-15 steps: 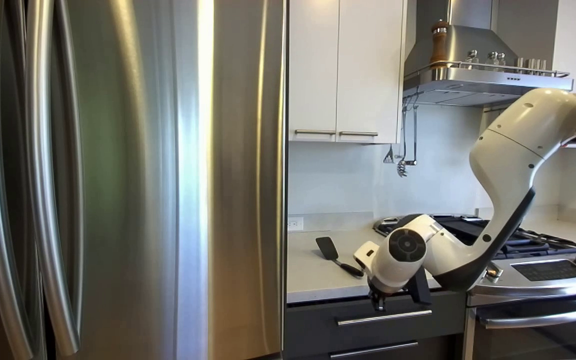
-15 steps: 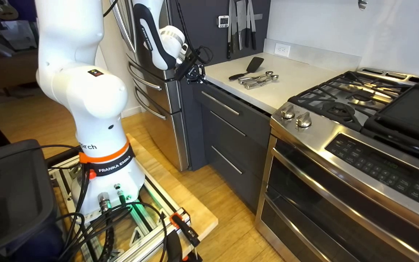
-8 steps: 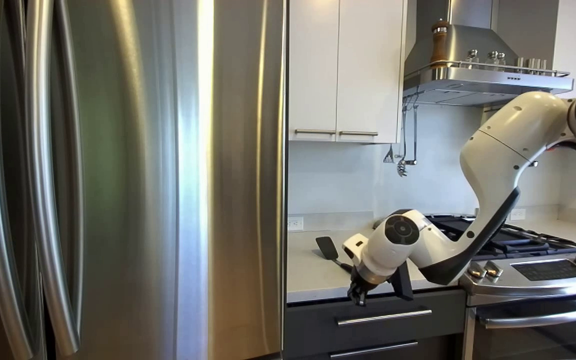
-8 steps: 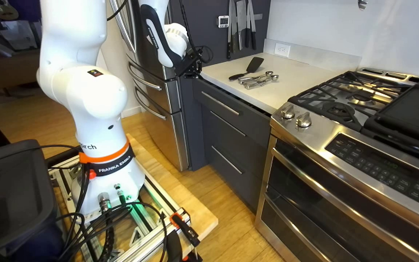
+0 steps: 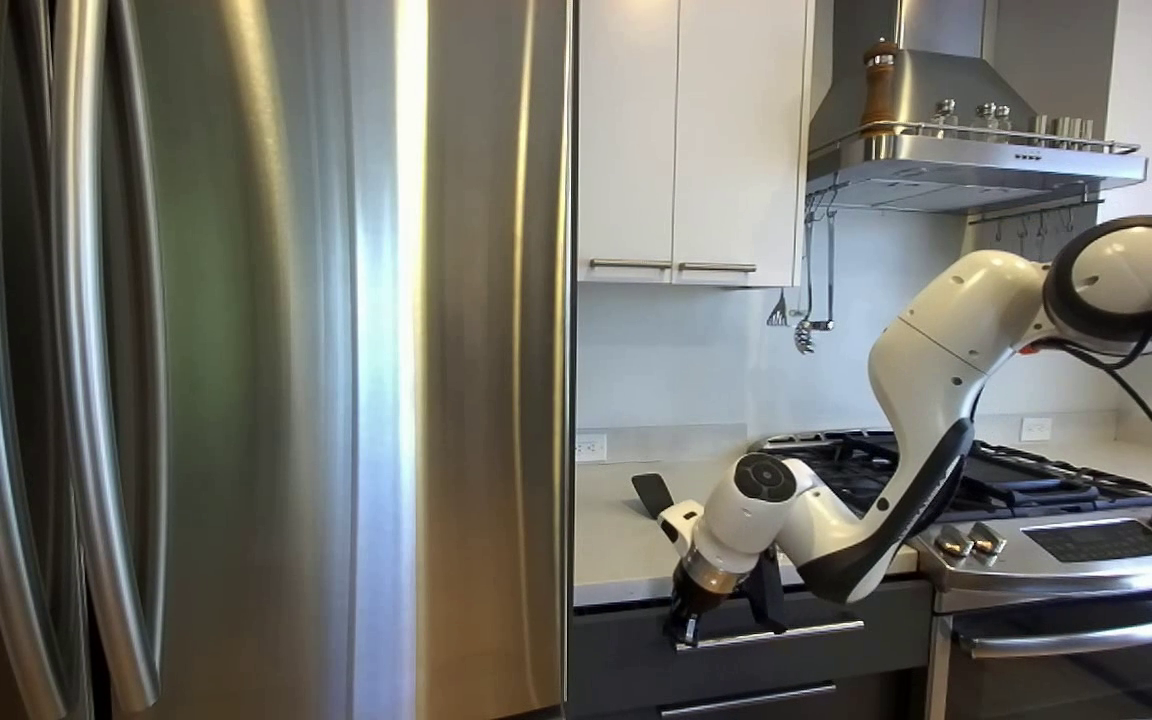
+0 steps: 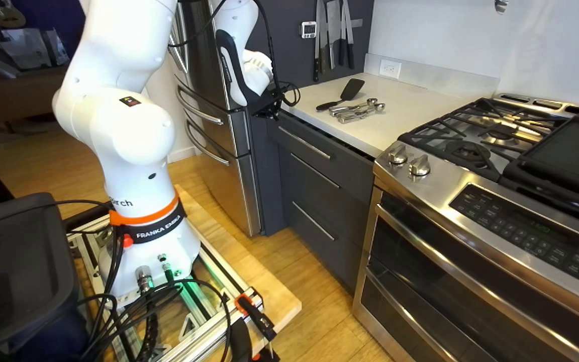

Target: Close the open drawer

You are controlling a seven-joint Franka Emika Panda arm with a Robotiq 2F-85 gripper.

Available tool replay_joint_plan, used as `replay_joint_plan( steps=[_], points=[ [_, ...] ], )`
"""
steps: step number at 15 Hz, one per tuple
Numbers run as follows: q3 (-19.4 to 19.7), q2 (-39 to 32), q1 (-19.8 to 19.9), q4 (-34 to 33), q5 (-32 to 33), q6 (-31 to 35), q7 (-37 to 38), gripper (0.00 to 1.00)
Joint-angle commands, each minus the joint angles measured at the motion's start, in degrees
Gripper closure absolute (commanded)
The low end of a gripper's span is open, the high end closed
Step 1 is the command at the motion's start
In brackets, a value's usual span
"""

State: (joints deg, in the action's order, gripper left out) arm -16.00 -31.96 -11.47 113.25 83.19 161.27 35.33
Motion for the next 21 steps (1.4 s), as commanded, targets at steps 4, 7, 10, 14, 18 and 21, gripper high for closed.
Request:
replay_joint_plan(
  steps=[4,7,10,14,18,21],
  points=[
    [0.5,-7.7,-0.5,-8.2,0.5,0.4,-2.5,1.0],
    [0.9,-9.5,-0.8,-10.7,1.4,-0.1,-2.7,1.0],
    [1.5,-10.8,-1.2,-12.8,2.3,-1.0,-3.0,1.0],
    [2.7,-12.2,-2.0,-15.0,4.4,-2.5,-2.7,1.0],
    [4.1,-13.0,-3.7,-16.5,9.6,-4.2,0.0,1.0],
    [5.4,-13.3,-5.4,-17.6,16.0,-6.2,3.2,1.0]
  ],
)
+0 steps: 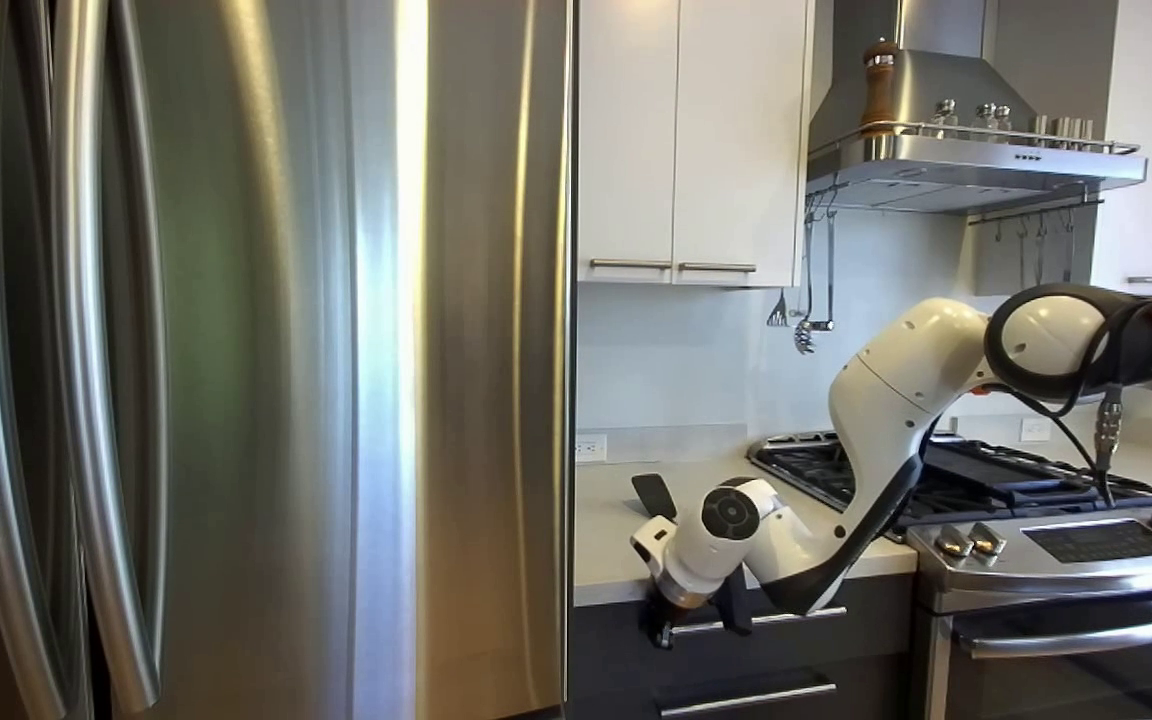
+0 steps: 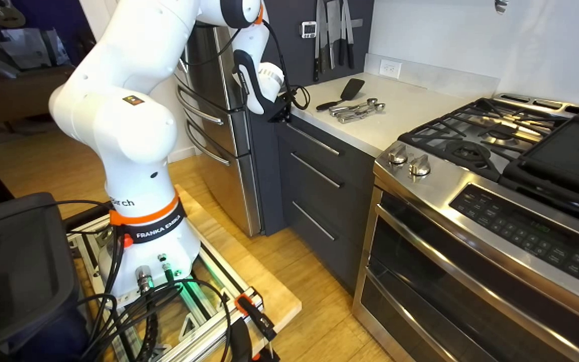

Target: Close the open drawer

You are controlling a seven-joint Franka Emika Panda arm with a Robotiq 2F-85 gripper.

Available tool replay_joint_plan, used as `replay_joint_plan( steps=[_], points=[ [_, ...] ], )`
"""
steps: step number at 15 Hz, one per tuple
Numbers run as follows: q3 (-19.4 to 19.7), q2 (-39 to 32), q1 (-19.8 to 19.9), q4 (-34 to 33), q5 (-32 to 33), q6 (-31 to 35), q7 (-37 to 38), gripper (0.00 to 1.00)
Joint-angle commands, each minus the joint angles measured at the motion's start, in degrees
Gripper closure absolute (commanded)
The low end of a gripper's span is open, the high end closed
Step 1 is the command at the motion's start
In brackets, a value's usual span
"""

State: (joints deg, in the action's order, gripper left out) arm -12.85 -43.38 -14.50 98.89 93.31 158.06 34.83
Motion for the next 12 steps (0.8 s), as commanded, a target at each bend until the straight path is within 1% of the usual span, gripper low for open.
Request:
replay_joint_plan(
  steps=[1,3,5,6,8,9,10,12],
  points=[
    [2.4,-1.9,-2.7,-3.2,7.6,-3.8,4.9,1.0],
    [2.6,-1.8,-3.4,-2.8,10.2,-5.4,6.7,1.0],
    [1.6,-1.9,-3.0,-2.3,9.3,-4.2,6.5,1.0],
    [0.2,-1.1,-2.1,-0.8,5.6,-1.9,3.6,1.0],
    [-1.7,0.5,-0.7,1.2,2.5,3.5,1.8,1.0],
    [-2.6,1.9,-0.1,3.4,-0.3,5.6,0.5,1.0],
    [-3.5,3.2,0.6,5.5,-2.6,7.7,0.0,1.0],
    [-5.0,6.0,2.1,10.4,-3.9,13.4,2.6,1.0]
  ],
)
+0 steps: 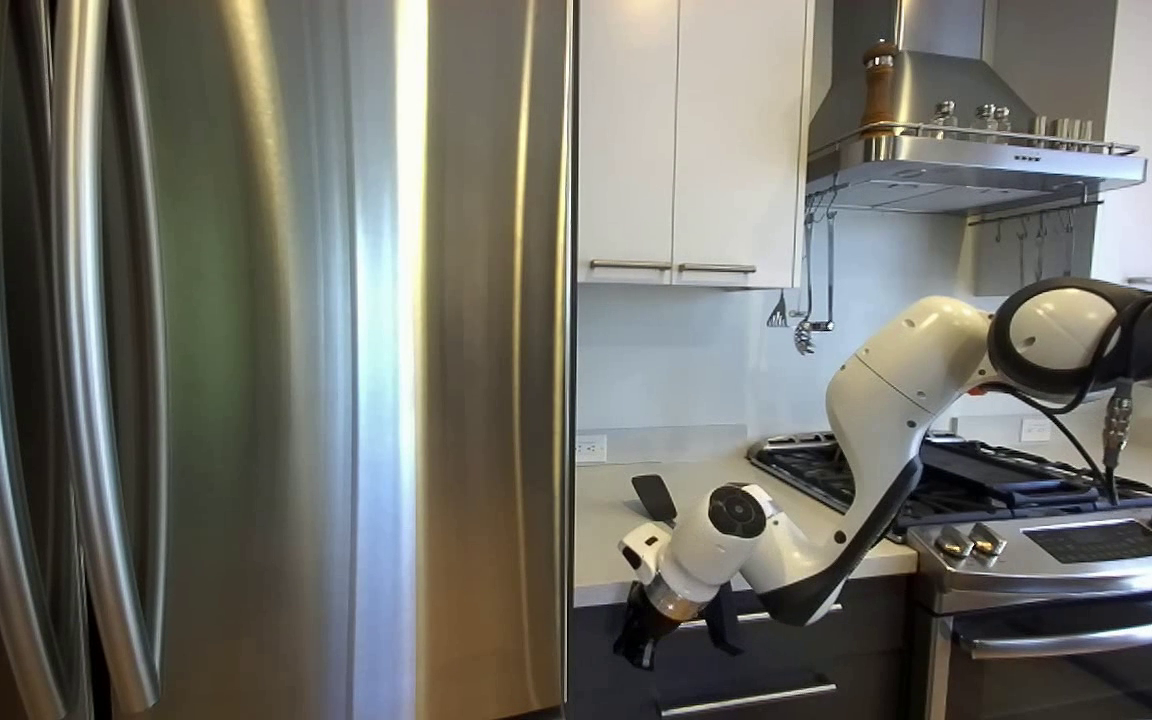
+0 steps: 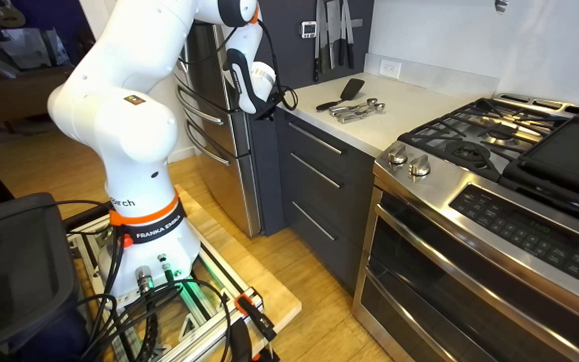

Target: Close the open drawer

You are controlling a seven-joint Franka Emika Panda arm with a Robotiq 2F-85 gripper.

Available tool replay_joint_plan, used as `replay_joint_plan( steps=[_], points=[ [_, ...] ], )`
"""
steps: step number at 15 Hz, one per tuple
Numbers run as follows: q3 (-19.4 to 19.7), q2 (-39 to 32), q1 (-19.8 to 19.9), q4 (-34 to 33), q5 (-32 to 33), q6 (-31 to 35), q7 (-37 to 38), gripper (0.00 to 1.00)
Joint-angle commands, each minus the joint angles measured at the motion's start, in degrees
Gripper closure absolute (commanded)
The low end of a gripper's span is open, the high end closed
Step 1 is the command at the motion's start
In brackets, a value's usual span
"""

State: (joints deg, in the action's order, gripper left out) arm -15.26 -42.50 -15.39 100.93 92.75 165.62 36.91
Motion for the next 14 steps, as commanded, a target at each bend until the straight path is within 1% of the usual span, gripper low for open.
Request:
replay_joint_plan(
  steps=[1,2,3,4,5,6,7,9,11,12,13,14],
  points=[
    [-3.1,7.3,3.6,12.0,-2.9,8.8,2.8,1.0],
    [-3.7,9.0,4.2,15.5,-3.7,11.1,3.8,0.74],
    [-4.1,9.8,4.8,18.3,-4.9,13.0,4.3,0.74],
    [-4.3,11.5,5.3,21.5,-6.2,13.6,5.8,0.68],
    [-4.6,13.1,5.8,24.9,-7.5,13.6,6.7,0.6],
    [-5.0,14.9,6.3,28.4,-9.0,13.0,7.8,0.53],
    [-5.7,16.3,7.0,31.7,-10.9,11.9,7.7,0.44],
    [-6.9,20.4,8.9,38.5,-14.8,10.2,7.8,0.31],
    [-8.9,25.1,11.4,45.3,-20.4,7.7,5.8,0.15],
    [-10.0,28.1,12.7,48.8,-23.8,6.1,4.7,0.06],
    [-11.6,31.2,14.2,52.3,-28.3,4.6,2.9,0.0],
    [-13.1,33.4,16.0,55.0,-32.9,3.3,1.1,0.0]
  ],
)
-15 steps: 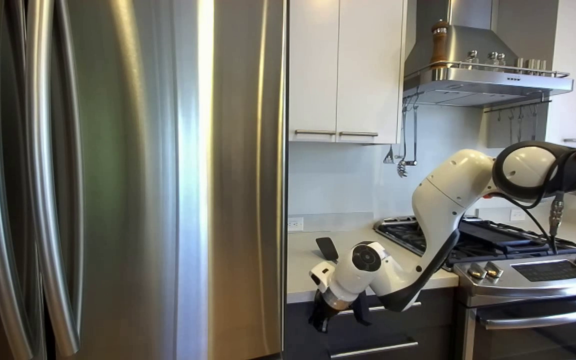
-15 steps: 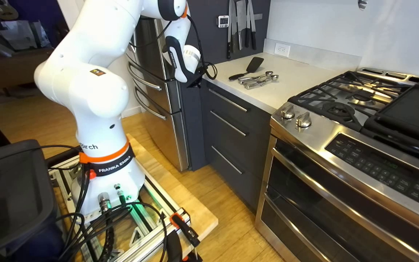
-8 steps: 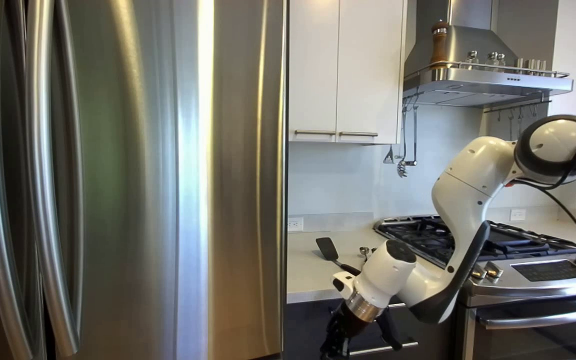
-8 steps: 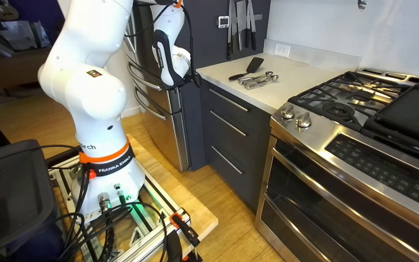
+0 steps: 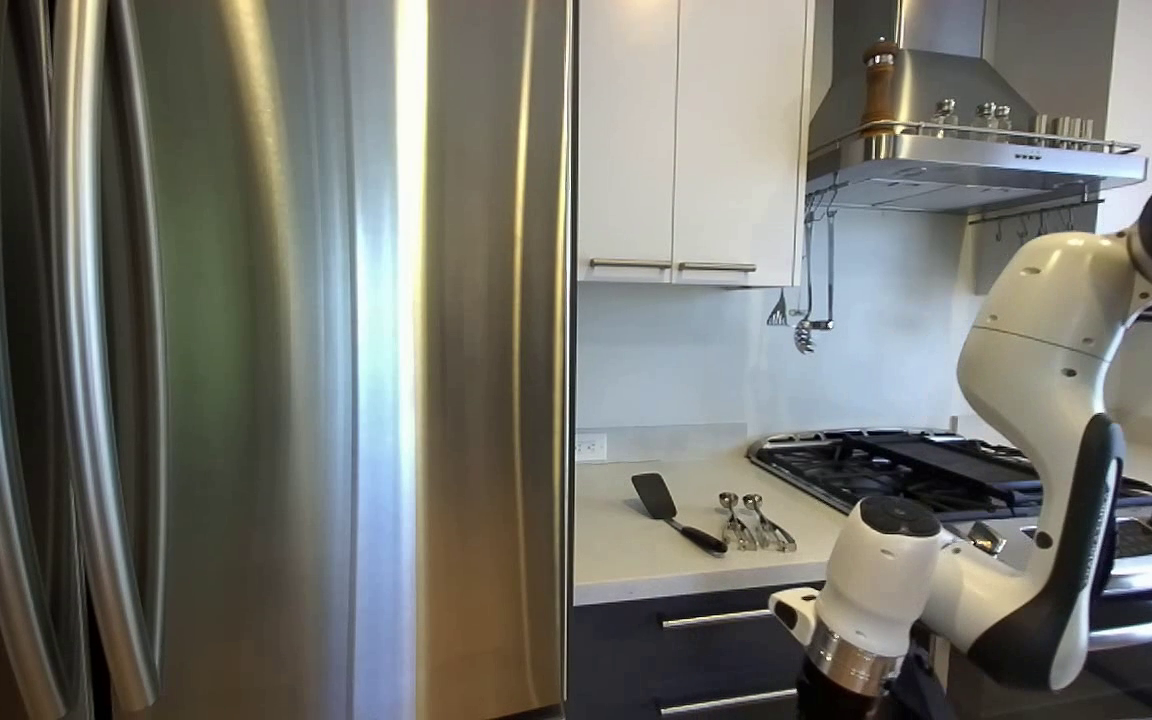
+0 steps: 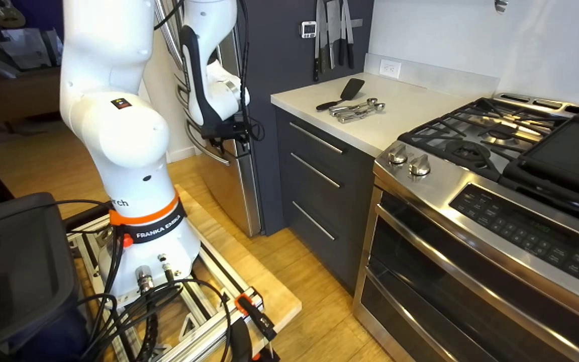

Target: Close the open drawer

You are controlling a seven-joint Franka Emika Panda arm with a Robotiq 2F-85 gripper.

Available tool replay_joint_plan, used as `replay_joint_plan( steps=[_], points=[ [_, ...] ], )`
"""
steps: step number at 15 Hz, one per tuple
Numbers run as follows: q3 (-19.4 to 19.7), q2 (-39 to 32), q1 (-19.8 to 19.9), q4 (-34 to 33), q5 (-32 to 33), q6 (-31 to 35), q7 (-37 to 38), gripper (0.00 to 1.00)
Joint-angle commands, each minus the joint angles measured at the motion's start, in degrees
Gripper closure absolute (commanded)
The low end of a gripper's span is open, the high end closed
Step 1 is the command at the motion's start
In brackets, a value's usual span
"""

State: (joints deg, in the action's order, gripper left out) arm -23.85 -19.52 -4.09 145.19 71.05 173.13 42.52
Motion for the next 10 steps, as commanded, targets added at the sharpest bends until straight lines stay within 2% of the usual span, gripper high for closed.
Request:
replay_joint_plan(
  steps=[1,4,5,6,10],
  points=[
    [-6.0,12.6,6.3,12.9,-15.3,-5.6,-6.0,0.0],
    [-9.1,21.0,8.8,18.1,-28.4,-9.6,-9.2,0.0],
    [-9.3,18.6,8.7,13.2,-27.9,-13.8,-6.7,0.0],
    [-7.2,15.2,7.7,13.9,-24.2,-9.3,-7.6,0.0],
    [-7.4,15.9,7.7,13.5,-24.6,-10.1,-7.7,0.0]
  ],
)
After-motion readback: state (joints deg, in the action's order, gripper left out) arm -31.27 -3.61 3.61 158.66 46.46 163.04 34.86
